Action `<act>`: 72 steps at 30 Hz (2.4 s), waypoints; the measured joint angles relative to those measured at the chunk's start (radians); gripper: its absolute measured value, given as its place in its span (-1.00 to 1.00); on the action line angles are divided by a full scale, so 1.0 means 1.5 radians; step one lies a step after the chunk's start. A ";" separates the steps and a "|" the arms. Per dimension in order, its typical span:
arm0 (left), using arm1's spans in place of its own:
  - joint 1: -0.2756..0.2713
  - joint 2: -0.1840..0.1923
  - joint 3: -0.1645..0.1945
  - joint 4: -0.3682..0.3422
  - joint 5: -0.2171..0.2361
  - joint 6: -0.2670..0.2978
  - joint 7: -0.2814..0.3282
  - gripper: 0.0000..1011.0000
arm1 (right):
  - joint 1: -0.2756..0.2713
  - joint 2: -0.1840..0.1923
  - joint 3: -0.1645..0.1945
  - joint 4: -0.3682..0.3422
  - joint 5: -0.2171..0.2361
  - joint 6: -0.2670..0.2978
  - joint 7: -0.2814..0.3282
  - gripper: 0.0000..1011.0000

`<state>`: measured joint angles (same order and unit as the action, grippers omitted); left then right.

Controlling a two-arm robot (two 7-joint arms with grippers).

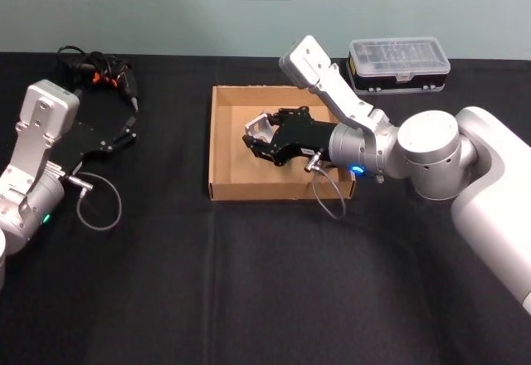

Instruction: Use one hand to pick up the angle iron from the table and place it into the box.

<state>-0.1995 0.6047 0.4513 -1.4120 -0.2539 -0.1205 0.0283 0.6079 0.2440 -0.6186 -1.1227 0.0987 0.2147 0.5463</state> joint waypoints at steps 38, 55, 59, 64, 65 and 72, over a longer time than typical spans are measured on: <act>0.000 0.000 0.000 0.000 0.000 0.000 0.000 0.98 | -0.019 0.001 0.014 -0.030 -0.003 0.004 -0.013 0.99; 0.000 0.000 0.000 0.000 0.000 0.000 0.000 0.98 | -0.111 0.066 0.117 -0.207 0.013 0.013 -0.111 0.99; 0.000 0.000 0.000 0.000 0.000 0.000 0.000 0.98 | -0.144 0.082 0.148 -0.240 0.013 0.022 -0.137 0.99; 0.000 0.000 0.000 0.000 0.000 0.000 0.000 0.98 | -0.194 0.093 0.189 -0.275 0.012 0.037 -0.168 0.99; 0.000 0.000 0.000 0.000 0.000 0.000 0.000 0.98 | -0.206 0.094 0.199 -0.282 0.012 0.040 -0.175 0.99; 0.000 0.000 0.000 0.000 0.000 0.000 0.000 0.98 | -0.238 0.089 0.228 -0.296 0.009 0.049 -0.195 0.99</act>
<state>-0.1995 0.6047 0.4514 -1.4120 -0.2539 -0.1206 0.0283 0.2512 0.3779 -0.2774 -1.5666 0.1114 0.2885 0.2533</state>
